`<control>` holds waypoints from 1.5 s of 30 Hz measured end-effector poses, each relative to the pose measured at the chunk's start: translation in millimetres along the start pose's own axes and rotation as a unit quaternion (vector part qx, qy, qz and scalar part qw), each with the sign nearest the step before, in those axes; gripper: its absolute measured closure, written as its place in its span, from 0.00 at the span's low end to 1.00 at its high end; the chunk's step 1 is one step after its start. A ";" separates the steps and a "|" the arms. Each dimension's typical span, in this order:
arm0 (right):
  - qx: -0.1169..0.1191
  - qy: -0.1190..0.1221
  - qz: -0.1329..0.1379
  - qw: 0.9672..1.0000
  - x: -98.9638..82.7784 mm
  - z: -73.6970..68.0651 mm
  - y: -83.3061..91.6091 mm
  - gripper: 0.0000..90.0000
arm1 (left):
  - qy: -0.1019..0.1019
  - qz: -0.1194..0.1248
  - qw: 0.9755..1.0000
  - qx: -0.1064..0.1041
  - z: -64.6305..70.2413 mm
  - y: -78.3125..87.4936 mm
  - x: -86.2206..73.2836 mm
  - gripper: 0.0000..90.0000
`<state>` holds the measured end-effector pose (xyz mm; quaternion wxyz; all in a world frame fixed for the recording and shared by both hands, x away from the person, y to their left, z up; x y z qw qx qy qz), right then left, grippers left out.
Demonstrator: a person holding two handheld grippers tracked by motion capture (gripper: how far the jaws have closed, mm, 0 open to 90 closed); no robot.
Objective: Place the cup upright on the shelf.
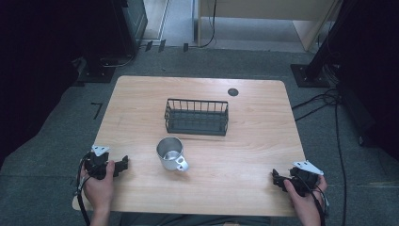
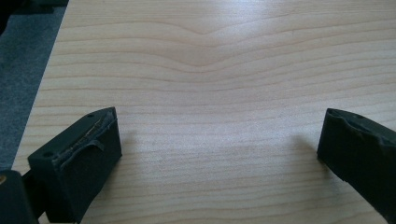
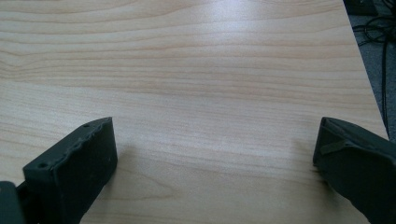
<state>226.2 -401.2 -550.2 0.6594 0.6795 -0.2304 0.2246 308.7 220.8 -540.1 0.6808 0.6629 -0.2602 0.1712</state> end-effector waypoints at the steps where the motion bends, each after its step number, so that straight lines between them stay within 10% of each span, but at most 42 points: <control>1: 0.000 0.000 0.000 1.000 0.1 0.0 0.0 0.00 | 0.000 0.000 1.000 0.000 0.0 0.0 0.0 0.00; 16: 0.021 0.003 0.021 1.000 15.7 -16.8 16.2 0.06 | 0.001 0.000 1.000 0.001 -0.1 -0.4 0.6 0.00; 45: 0.109 0.102 0.058 0.987 69.3 -116.3 42.1 0.06 | 0.001 0.000 1.000 0.001 -0.2 -0.4 0.6 0.00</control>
Point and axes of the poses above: each handheld gripper's, and its own axes: y roughly backward along the jaws, x roughly out of its top, z roughly to its right, the point moved 3 cm from there along -y, roughly forward along the jaws, and after that the axes turned 8 degrees about -z, right-handed, at the moved point
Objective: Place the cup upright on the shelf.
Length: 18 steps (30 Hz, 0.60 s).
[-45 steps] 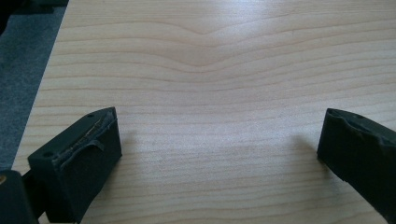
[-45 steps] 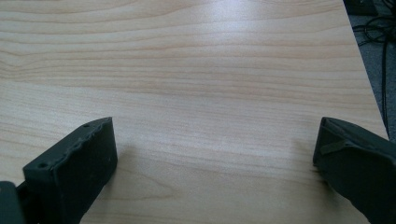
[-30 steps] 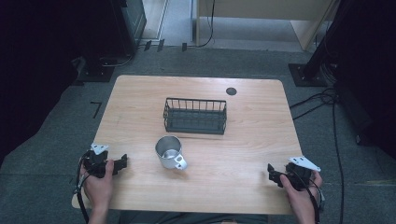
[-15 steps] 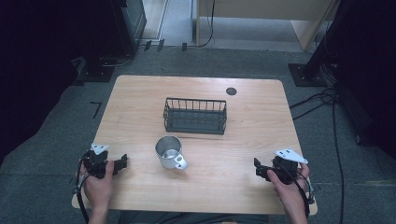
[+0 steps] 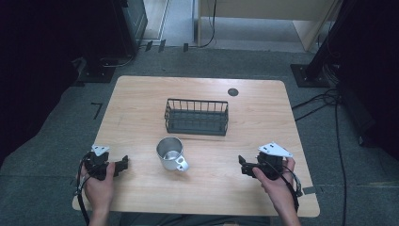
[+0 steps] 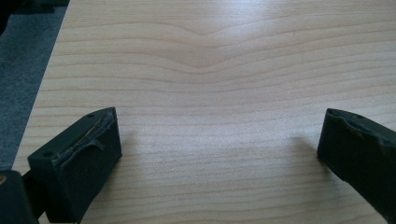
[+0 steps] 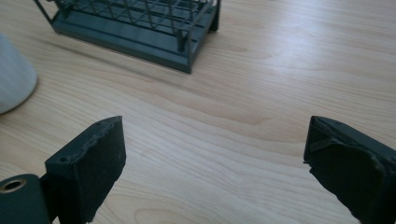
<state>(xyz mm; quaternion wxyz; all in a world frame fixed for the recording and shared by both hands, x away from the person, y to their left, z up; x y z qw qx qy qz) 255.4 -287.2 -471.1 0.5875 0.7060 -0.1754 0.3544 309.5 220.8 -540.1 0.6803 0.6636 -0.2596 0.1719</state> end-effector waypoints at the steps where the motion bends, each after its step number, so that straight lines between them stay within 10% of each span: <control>1: 0.003 0.001 0.000 1.000 1.6 -3.5 -1.0 0.06 | 0.000 0.000 1.000 0.000 0.0 0.0 0.0 0.00; 18: 0.061 0.050 0.000 0.997 20.8 -62.0 -16.0 0.06 | 0.001 0.000 1.000 0.000 0.1 0.0 0.0 0.00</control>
Point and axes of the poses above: each handheld gripper's, and its own axes: y roughly backward along the jaws, x roughly out of its top, z roughly to its right, the point moved 3 cm from there along -y, roughly forward along the jaws, and after that the axes turned 8 degrees about -z, right-handed, at the moved point
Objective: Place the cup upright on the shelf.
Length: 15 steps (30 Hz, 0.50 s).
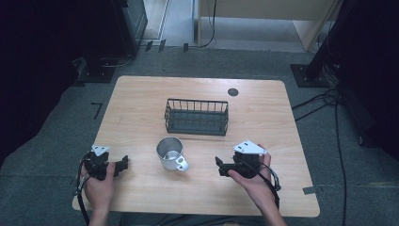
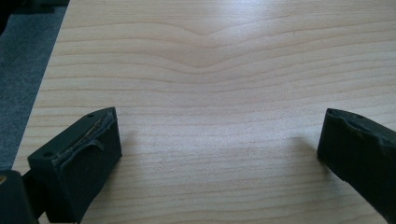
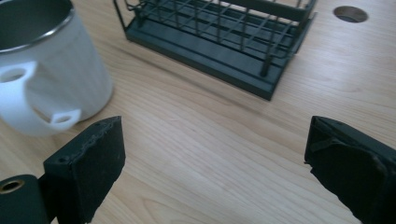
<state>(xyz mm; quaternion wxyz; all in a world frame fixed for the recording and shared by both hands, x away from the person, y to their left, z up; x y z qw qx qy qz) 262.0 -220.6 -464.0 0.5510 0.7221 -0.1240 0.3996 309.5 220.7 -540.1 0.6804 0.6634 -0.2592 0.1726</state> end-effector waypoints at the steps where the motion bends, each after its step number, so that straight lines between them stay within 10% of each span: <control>1: 0.004 0.003 -0.001 1.000 0.5 -2.3 -0.8 0.06 | 0.000 0.000 1.000 0.000 0.0 0.0 0.0 0.00; 15: 0.048 0.038 -0.009 0.998 8.3 -46.2 -19.5 0.07 | 0.000 0.000 1.000 0.000 0.0 0.0 0.0 0.00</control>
Point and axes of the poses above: each handheld gripper's, and its own axes: y roughly backward along the jaws, x roughly out of its top, z roughly to its right, the point moved 3 cm from there along -y, roughly forward along the jaws, and after that the axes turned 8 degrees about -z, right-handed, at the moved point
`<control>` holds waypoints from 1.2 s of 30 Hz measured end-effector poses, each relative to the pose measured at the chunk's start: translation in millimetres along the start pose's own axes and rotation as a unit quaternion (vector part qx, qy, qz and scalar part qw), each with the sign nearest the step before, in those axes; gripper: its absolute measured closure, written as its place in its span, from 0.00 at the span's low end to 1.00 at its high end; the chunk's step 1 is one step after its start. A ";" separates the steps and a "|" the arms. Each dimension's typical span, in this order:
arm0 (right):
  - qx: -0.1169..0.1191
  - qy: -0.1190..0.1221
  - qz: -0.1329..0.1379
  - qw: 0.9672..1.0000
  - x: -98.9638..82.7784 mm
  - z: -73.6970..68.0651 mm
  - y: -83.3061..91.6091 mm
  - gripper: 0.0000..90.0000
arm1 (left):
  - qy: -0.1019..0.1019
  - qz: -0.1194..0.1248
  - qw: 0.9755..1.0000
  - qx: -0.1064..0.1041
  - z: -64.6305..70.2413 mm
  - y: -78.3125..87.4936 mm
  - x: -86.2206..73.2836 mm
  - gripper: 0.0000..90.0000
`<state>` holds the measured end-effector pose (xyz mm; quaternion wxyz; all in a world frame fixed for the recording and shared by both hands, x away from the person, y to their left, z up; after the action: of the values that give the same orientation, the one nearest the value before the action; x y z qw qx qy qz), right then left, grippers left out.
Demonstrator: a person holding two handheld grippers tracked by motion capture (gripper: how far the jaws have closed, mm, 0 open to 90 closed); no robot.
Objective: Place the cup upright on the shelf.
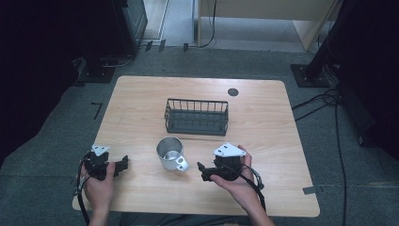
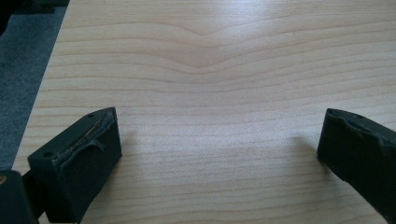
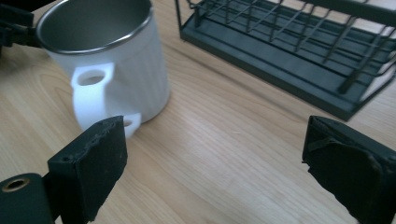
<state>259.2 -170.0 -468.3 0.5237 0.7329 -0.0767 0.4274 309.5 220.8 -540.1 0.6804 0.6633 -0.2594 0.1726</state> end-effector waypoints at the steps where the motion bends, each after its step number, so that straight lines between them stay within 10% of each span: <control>1: 0.002 0.001 0.000 1.000 0.5 -2.0 -1.3 0.07 | 0.000 0.000 1.000 0.000 0.0 0.0 0.0 0.00; 17: 0.037 0.018 -0.004 0.999 8.8 -33.5 -19.4 0.17 | 0.002 0.000 1.000 0.001 0.3 -0.2 0.4 0.00; 25: 0.066 0.033 -0.012 0.997 9.1 -49.7 -29.8 0.33 | 0.001 -0.001 1.000 0.001 0.3 -0.2 0.4 0.00; 29: 0.059 0.045 -0.015 0.997 9.2 -58.1 -38.6 0.54 | 0.001 -0.001 1.000 0.001 0.3 -0.2 0.4 0.00; 36: 0.049 0.036 -0.025 0.998 10.4 -61.0 -49.2 0.61 | 0.002 0.000 1.000 0.001 0.3 -0.2 0.4 0.00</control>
<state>259.9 -94.1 -490.3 0.4999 0.7438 -0.0180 0.4432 309.9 220.4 -540.1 0.6802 0.6638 -0.2579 0.1737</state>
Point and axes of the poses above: each handheld gripper's, and its own axes: y roughly backward along the jaws, x roughly out of its top, z roughly to its right, the point moved 3 cm from there along -y, roughly forward along the jaws, and after that the axes turned 8 degrees about -z, right-handed, at the moved point
